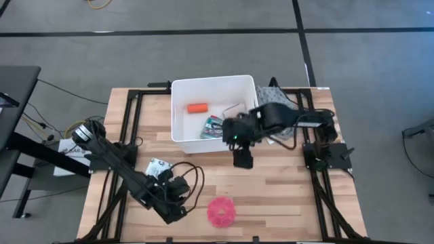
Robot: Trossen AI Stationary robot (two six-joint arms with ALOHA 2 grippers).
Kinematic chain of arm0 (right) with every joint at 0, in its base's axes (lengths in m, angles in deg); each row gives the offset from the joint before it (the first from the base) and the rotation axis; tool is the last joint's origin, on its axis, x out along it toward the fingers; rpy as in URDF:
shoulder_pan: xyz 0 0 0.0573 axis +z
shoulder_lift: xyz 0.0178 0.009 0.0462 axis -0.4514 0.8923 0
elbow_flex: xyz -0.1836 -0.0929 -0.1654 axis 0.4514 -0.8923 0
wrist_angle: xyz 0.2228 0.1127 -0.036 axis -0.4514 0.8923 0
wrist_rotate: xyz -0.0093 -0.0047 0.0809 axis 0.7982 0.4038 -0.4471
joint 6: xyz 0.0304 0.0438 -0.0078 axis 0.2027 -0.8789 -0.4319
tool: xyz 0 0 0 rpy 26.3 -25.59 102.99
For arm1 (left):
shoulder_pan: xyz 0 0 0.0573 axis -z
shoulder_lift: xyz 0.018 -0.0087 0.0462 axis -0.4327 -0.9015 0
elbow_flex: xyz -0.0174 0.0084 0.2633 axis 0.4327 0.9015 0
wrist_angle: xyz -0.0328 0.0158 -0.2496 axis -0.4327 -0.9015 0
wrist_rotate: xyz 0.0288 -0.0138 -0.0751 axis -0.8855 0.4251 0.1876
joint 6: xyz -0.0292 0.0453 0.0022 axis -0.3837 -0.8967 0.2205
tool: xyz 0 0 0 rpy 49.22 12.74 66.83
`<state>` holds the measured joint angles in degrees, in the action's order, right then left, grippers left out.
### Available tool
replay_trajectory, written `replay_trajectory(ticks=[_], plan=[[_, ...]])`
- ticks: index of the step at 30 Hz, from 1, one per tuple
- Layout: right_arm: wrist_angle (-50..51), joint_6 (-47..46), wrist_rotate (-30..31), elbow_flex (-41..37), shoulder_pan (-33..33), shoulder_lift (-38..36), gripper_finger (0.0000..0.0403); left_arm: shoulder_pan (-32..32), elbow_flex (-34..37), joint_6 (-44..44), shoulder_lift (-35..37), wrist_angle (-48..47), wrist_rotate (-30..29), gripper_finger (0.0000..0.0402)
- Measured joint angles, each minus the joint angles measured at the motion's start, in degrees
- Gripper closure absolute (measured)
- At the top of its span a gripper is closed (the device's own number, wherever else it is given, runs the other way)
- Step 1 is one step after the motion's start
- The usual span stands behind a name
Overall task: Pick & place medical supplies in basket/bin
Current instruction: Put the pink pill organizer into the white bin
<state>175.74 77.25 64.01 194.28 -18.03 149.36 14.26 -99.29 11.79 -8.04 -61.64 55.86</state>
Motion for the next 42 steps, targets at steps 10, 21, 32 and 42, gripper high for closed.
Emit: replay_trajectory(ticks=[10, 21, 32, 42], plan=[[-7.02, -5.82, 0.02, 0.11, 11.27, 12.43, 0.0154, 2.43, 2.77, 8.52, 0.0, -1.15, -1.96, 0.0285], [-14.89, -7.93, 0.18, 0.11, 17.05, 29.81, 0.0154, 5.85, 2.74, 11.2, 0.0, -1.26, -4.91, 0.0285], [-17.45, -8.92, 2.0, 0.42, 20.5, 36.26, 0.0154, 6.23, 2.74, 11.4, 0.0, -1.11, -7.7, 0.0285], [-17.14, -9.74, 4.37, 0.13, 19.42, 33.6, 0.0154, 6.23, 2.74, 12.06, 0.0, -1.14, -7.65, 0.0285]])
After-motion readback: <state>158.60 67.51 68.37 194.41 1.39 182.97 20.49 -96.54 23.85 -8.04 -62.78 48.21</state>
